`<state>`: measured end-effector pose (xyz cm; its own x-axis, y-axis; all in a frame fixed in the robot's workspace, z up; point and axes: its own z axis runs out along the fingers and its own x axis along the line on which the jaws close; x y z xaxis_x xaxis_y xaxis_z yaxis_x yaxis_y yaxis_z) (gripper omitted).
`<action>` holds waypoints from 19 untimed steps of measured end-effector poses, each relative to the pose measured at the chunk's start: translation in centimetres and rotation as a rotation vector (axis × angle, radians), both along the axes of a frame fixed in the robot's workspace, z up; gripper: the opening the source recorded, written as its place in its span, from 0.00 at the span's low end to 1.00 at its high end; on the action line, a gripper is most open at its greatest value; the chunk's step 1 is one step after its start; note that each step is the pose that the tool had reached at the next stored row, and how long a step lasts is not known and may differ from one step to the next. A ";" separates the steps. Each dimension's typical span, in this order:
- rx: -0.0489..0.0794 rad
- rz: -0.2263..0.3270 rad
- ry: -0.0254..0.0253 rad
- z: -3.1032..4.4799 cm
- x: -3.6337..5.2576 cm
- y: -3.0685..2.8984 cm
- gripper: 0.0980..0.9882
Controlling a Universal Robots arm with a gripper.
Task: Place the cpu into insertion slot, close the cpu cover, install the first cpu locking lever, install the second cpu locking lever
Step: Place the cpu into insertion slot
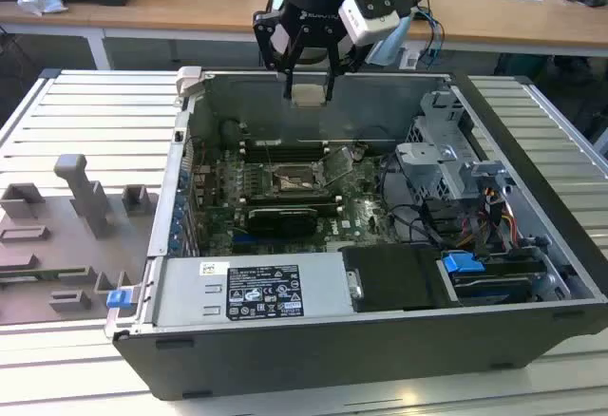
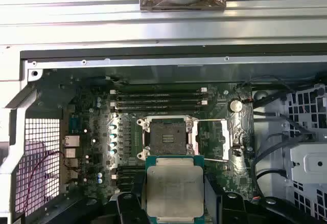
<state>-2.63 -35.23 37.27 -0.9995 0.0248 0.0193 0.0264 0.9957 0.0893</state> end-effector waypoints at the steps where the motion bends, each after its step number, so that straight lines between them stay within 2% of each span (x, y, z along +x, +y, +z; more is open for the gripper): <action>1: 0.000 0.000 0.0000 0.00 0.00 0.00 0.50; 19: 0.000 -0.117 0.0001 -0.14 -0.06 0.00 0.50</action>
<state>-2.69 -35.23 37.13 -0.9897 0.1417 0.0194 0.1429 0.9857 0.0892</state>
